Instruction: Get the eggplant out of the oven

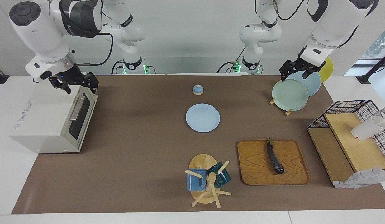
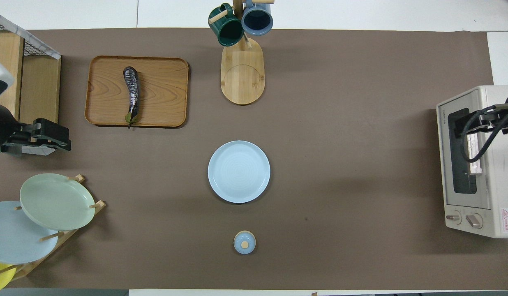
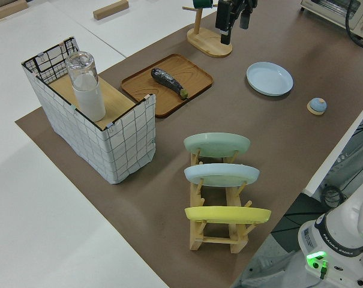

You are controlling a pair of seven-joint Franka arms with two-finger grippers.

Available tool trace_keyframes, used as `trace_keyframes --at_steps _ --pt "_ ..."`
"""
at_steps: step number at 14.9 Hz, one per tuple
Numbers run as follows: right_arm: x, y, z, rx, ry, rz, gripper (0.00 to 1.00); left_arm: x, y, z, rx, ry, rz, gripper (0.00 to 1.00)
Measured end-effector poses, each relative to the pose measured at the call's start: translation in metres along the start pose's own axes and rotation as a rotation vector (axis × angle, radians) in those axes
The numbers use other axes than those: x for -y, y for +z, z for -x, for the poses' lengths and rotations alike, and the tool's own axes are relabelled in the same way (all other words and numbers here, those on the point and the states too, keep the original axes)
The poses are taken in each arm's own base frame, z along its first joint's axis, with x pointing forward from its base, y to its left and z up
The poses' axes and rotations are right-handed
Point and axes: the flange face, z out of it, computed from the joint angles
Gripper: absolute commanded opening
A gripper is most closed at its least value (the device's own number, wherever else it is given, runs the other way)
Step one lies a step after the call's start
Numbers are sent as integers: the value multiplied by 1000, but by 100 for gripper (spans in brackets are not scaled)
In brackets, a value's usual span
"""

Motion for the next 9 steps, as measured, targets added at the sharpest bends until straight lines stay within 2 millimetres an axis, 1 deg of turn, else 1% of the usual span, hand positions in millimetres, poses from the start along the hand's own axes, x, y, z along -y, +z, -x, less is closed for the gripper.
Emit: trace_keyframes --at_steps 4,9 --pt "0 -2 0 -3 2 0 100 5 0 -14 -91 -12 16 100" --pt "0 -2 0 -4 6 -1 100 4 3 -16 -91 -12 16 100"
